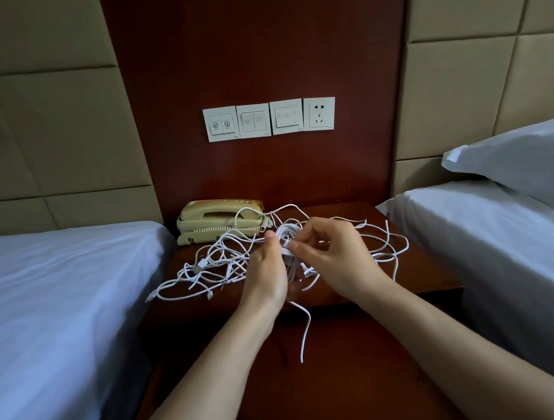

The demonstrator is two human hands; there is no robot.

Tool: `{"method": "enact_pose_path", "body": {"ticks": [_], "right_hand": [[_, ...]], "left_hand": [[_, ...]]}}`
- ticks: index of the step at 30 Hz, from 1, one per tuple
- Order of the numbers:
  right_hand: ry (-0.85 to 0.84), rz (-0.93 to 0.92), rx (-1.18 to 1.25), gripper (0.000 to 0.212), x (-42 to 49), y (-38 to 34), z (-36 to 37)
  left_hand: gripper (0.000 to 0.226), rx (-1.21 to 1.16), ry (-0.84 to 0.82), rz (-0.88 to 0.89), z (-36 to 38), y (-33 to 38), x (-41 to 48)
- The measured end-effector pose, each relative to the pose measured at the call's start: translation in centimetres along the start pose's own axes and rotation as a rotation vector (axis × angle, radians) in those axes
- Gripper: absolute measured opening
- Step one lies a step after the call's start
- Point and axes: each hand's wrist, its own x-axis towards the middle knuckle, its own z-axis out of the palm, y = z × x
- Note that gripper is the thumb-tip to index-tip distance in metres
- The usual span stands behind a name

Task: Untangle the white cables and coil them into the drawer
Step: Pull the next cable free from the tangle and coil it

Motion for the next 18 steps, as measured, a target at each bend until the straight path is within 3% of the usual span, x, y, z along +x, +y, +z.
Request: {"method": "enact_pose_path", "body": {"ticks": [3, 7, 12, 18], "right_hand": [[-0.060, -0.010, -0.065, 0.012, 0.3, -0.2, -0.4], [-0.100, -0.127, -0.407, 0.009, -0.5, -0.6, 0.1], [-0.184, -0.192, -0.658, 0.009, -1.4, -0.9, 1.1], [-0.194, -0.296, -0.773, 0.018, -1.6, -0.4, 0.9]], "left_hand": [[0.051, -0.011, -0.016, -0.026, -0.2, -0.3, 0.3], [0.055, 0.027, -0.027, -0.114, -0.2, -1.0, 0.9], [0.055, -0.034, -0.082, -0.211, -0.3, -1.2, 1.0], [0.057, -0.022, -0.118, -0.229, -0.1, -1.2, 0.8]]}}
